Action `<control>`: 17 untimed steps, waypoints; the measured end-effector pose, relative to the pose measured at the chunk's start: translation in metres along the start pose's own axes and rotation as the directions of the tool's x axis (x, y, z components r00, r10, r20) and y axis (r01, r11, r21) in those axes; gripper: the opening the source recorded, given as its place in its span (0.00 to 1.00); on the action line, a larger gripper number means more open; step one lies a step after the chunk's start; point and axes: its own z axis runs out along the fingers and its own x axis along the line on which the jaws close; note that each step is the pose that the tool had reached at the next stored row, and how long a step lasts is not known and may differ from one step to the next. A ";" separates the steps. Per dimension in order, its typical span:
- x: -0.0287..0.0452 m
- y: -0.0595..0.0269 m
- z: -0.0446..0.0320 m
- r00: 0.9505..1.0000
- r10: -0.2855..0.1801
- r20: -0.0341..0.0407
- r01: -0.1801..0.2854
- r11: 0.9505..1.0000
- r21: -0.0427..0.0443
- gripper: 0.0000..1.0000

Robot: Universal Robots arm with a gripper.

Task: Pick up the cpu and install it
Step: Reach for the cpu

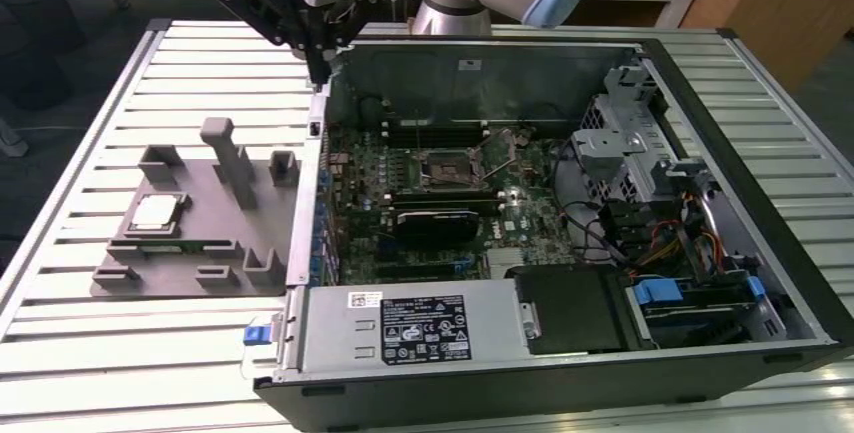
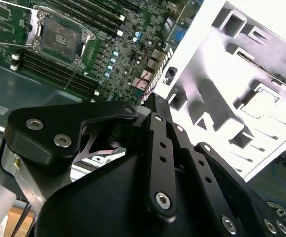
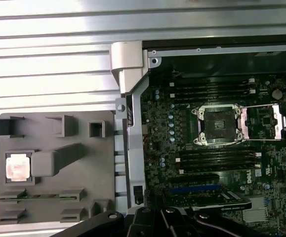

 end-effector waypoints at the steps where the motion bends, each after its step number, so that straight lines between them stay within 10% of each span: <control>1: 0.0013 -0.0001 0.0000 1.000 0.000 0.000 0.000 1.000 0.000 0.11; 17: 0.0168 -0.0013 -0.0005 1.000 0.001 0.000 -0.001 1.000 0.000 0.11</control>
